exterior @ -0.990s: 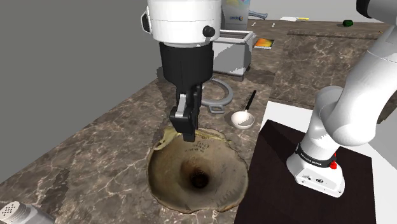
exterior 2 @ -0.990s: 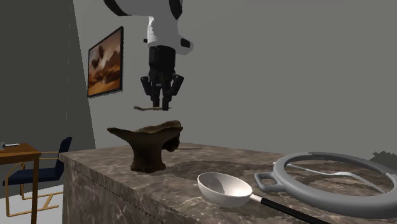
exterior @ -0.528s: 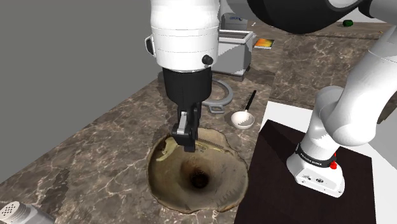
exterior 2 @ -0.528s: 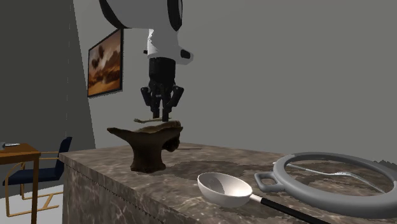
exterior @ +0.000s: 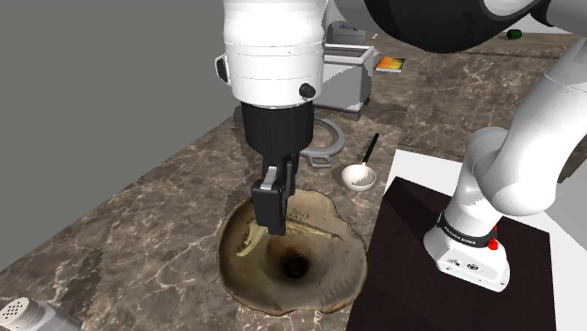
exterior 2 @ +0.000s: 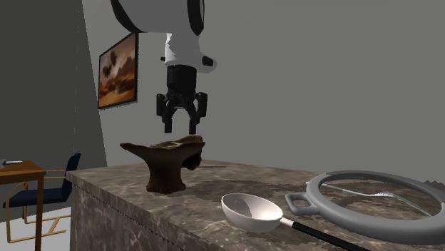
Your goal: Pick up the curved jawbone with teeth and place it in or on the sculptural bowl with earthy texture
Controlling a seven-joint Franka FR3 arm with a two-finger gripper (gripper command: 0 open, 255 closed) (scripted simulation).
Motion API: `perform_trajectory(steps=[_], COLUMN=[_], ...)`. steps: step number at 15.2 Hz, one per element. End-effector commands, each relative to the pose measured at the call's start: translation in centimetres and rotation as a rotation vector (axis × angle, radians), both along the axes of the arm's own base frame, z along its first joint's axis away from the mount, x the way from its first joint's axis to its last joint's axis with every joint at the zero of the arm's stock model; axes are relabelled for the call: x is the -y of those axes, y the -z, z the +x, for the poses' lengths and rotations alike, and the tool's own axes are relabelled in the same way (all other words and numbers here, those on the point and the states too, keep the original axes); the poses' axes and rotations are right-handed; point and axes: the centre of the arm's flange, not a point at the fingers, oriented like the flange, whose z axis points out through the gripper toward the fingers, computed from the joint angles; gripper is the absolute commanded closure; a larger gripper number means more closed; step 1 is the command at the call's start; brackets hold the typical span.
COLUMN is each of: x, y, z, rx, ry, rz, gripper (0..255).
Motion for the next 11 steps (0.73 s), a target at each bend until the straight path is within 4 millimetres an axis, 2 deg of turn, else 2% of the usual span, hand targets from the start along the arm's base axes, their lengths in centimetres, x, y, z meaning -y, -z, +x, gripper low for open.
perform_trajectory(steps=[1, 4, 8, 11], x=[0.0, 0.0, 0.3, 0.3], y=[0.0, 0.0, -5.0, -5.0], z=[0.0, 0.0, 0.0, 0.0], rx=[0.000, 0.000, 0.000, 0.000], ry=[0.000, 0.000, 0.000, 0.000], rz=[0.000, 0.000, 0.000, 0.000], gripper=[0, 0, 0, 0])
